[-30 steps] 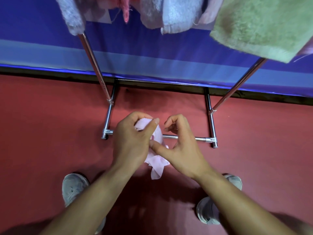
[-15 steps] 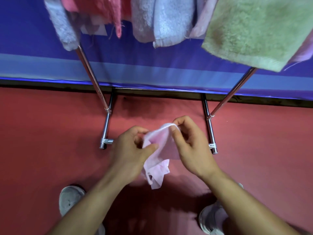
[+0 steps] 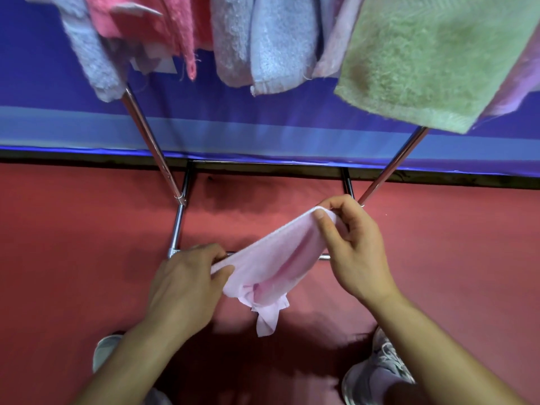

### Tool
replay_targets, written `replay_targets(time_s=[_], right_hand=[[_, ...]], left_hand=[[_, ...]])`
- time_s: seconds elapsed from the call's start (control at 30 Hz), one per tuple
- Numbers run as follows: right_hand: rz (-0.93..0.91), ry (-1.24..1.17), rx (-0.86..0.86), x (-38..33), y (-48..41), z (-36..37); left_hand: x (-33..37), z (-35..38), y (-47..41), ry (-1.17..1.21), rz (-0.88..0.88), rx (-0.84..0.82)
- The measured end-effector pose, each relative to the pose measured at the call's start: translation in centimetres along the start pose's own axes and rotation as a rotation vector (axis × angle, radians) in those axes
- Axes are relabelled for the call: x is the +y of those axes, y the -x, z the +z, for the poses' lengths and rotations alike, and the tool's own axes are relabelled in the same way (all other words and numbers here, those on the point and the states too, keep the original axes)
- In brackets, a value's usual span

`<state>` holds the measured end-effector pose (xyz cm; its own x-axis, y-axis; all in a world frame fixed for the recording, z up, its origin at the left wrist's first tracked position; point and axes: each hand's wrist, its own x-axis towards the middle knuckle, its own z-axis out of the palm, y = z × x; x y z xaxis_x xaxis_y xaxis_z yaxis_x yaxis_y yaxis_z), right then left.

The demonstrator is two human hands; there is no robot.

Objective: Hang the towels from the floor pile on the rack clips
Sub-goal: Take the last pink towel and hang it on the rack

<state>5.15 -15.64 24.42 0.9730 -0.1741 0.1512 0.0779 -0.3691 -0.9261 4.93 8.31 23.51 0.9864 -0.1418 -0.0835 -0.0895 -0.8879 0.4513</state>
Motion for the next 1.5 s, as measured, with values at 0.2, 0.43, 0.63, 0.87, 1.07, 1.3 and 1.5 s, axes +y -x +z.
replay_targets(time_s=[0.2, 0.43, 0.63, 0.87, 1.07, 1.3, 1.5], right_hand=[[0.064, -0.019, 0.081, 0.5, -0.2, -0.4], [0.165, 0.071, 0.192, 1.5, -0.9, -1.4], [0.146, 0.125, -0.079, 2.1, -1.0, -2.3], [0.146, 0.118, -0.365, 2.2, -0.2, -3.7], [0.158, 0.140, -0.386, 3.0, -0.3, -4.3], [0.186, 0.174, -0.158, 3.4, -1.0, -4.8], [0.274, 0.081, -0.028, 3.2, -1.5, -4.1]], left_hand=[[-1.0, -0.4, -0.3, -0.011, -0.078, -0.067], [-1.5, -2.5, -1.2, 0.054, -0.050, 0.103], [-2.1, -3.2, -2.1, 0.462, -0.167, 0.279], [-3.0, -4.6, -2.9, 0.741, -0.249, 0.438], [-3.3, -4.5, -2.6, 0.722, -0.185, 0.557], [-3.4, -4.0, -2.7, 0.768, -0.284, 0.652], [-2.7, -3.4, -2.9, 0.886, -0.381, 0.623]])
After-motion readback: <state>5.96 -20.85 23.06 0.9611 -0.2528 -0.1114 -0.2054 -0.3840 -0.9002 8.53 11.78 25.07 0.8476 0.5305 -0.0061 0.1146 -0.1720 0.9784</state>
